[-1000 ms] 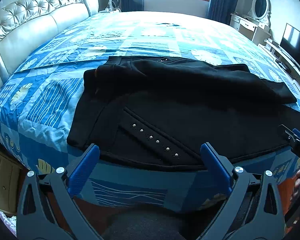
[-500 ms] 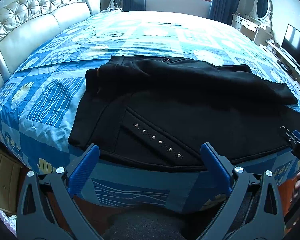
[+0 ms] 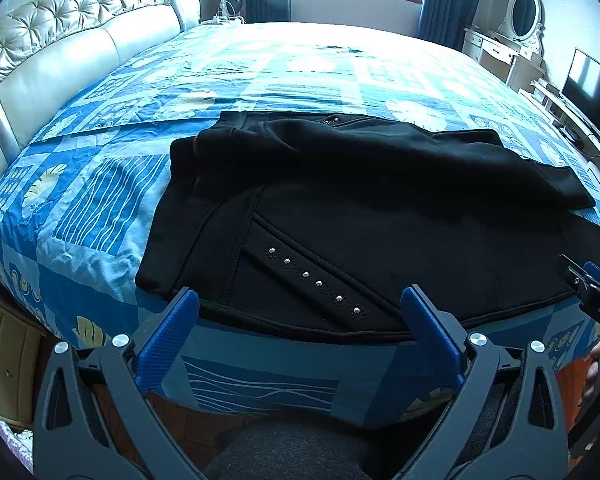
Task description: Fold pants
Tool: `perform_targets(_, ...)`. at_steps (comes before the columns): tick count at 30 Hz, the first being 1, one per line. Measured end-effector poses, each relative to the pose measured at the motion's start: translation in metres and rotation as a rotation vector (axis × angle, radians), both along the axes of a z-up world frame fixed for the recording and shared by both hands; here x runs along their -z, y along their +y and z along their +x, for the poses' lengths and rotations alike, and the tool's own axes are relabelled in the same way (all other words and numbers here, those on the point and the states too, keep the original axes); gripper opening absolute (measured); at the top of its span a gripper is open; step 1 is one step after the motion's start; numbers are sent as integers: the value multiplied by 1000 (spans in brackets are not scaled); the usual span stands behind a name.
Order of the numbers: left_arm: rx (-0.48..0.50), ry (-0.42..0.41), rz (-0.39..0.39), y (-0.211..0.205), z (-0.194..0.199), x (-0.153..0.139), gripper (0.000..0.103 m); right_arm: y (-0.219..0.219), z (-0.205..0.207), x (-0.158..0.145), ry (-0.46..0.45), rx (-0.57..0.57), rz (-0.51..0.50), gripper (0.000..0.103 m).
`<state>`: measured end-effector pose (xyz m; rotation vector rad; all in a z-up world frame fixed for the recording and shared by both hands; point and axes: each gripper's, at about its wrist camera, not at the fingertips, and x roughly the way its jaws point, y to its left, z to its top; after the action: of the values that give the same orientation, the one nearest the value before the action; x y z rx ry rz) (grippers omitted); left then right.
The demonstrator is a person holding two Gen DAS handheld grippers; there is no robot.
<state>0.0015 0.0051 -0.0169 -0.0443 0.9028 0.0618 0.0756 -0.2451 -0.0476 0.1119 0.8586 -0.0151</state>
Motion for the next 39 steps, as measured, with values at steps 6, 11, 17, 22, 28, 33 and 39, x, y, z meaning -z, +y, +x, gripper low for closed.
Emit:
perform_targets(6, 0, -1, 1, -1, 0, 0, 101, 0, 0, 1, 1, 0, 0, 98)
perform_targets(11, 1, -1, 1, -1, 0, 0, 101, 1, 0, 1, 2, -1, 0, 98)
perform_targets(17, 1, -3, 2, -3, -1, 0, 101, 2, -1, 3, 2, -3, 0, 98)
perform_targets(22, 1, -3, 2, -4, -1, 0, 101, 3, -1, 3, 4, -4, 0, 98)
perform_targets(28, 1, -3, 2, -4, -1, 0, 101, 3, 0, 3, 7, -7, 1, 98)
perform_targets(33, 1, -2, 0, -4, -1, 0, 101, 4, 0, 3, 7, -7, 1, 98)
perform_targets(39, 8, 5, -12, -3, -1, 0, 101, 5, 1, 3, 21, -22, 14, 98)
